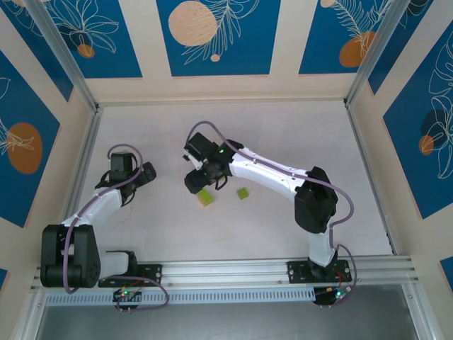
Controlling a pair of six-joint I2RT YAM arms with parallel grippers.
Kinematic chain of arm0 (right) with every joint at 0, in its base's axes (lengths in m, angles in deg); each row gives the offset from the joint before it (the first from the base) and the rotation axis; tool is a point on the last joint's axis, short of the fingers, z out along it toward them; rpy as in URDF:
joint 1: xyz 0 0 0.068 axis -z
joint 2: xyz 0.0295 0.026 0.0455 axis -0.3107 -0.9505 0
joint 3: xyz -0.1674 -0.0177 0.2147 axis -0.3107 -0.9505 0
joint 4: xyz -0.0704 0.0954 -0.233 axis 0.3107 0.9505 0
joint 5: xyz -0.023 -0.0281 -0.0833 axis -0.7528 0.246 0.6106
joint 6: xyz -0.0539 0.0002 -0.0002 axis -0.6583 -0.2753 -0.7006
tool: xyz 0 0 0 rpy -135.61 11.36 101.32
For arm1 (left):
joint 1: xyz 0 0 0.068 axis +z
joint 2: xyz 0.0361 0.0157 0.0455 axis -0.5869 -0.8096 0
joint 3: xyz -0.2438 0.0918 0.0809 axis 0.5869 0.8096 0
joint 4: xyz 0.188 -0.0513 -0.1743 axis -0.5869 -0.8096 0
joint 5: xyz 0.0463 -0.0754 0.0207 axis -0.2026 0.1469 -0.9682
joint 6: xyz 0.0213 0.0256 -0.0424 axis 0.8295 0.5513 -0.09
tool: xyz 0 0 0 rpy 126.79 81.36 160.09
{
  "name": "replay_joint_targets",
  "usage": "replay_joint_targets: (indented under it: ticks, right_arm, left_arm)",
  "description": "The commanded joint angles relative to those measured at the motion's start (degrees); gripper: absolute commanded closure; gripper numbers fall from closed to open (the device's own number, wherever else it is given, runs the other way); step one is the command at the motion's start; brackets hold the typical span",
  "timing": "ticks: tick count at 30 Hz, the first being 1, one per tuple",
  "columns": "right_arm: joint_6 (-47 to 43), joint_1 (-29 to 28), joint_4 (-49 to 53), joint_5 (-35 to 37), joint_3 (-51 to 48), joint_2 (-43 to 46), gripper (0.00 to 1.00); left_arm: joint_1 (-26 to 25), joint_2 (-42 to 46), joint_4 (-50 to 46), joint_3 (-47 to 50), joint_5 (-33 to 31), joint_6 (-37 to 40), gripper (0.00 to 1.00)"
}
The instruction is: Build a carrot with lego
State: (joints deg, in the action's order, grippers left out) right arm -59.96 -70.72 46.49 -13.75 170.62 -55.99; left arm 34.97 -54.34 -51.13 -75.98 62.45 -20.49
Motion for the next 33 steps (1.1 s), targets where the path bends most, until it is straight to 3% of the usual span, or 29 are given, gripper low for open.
replay_joint_targets:
  ticks: [1, 13, 33]
  right_arm:
    - [-2.13, 3.98, 3.47, 2.21, 2.45, -1.95, 0.27]
    - [-9.16, 12.77, 0.67, -1.46, 10.15, -15.20, 0.30]
    - [-10.46, 13.33, 2.72, -2.30, 11.93, -21.71, 0.41]
  left_arm:
    - [0.88, 0.60, -0.21, 0.23, 0.06, -0.53, 0.03]
    - [0.83, 0.31, -0.21, 0.00, -0.11, -0.48, 0.03]
    - [0.88, -0.74, 0.10, -0.18, -0.29, -0.22, 0.03]
